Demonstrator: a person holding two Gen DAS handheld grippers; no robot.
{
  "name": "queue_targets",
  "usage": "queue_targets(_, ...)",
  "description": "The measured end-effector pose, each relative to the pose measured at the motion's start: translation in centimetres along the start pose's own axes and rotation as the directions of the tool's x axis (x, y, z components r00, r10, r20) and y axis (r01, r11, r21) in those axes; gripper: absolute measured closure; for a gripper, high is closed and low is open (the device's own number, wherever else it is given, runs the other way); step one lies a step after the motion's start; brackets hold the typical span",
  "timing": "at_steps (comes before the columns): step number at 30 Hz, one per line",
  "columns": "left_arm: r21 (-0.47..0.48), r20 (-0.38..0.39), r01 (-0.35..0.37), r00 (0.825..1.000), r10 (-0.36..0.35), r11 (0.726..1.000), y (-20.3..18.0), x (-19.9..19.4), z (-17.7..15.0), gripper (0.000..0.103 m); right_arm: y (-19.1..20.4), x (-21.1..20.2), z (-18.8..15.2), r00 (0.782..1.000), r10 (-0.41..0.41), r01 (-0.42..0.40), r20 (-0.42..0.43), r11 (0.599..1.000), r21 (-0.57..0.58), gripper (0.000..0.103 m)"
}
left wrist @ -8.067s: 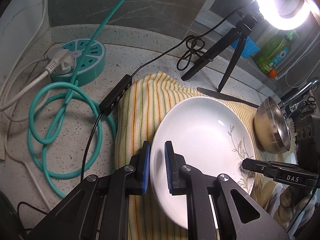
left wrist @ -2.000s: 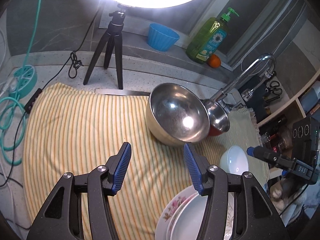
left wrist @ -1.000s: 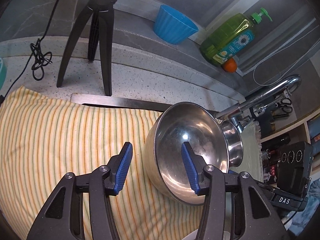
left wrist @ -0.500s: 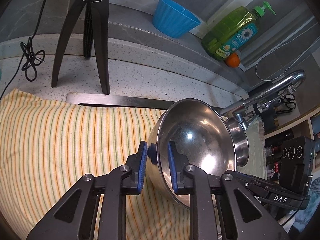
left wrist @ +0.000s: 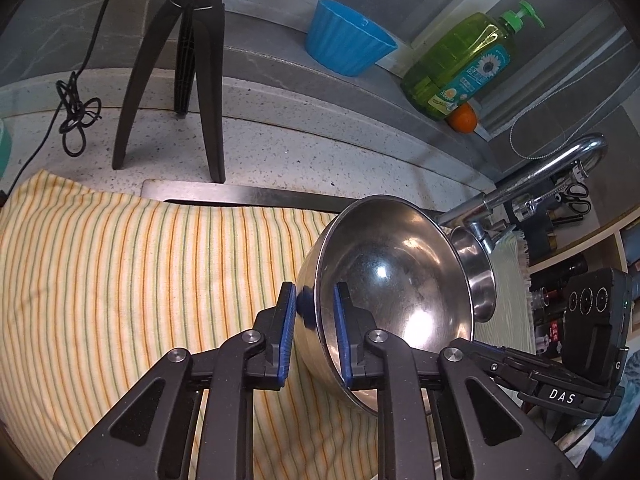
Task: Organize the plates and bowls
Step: 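Close both grippers on the rim of the plain steel bowl, then carry the steel bowl beside the plate stack, lower it and open both grippers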
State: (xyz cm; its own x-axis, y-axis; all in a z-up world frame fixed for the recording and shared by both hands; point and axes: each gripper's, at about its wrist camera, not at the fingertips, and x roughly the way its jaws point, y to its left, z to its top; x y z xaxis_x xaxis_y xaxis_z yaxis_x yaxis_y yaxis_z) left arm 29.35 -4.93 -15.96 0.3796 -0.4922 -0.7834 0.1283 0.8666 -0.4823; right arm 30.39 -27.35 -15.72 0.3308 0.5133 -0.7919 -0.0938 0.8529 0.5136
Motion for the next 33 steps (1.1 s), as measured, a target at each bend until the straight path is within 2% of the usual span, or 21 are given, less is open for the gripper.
queue_targets(16,-0.023,0.038,-0.003,0.999,0.004,1.0,0.2,-3.8,-4.1,0.087,2.2,-2.1,-3.2,1.0,0.023,-0.023,0.002,0.998,-0.061,0.077)
queue_targets(33,-0.091,0.119,-0.059,0.99,0.07,0.994,2.4,-10.9,-11.7,0.087,7.7,-2.2,-10.0,0.995,0.069,-0.082,-0.074,0.978,-0.19,0.077)
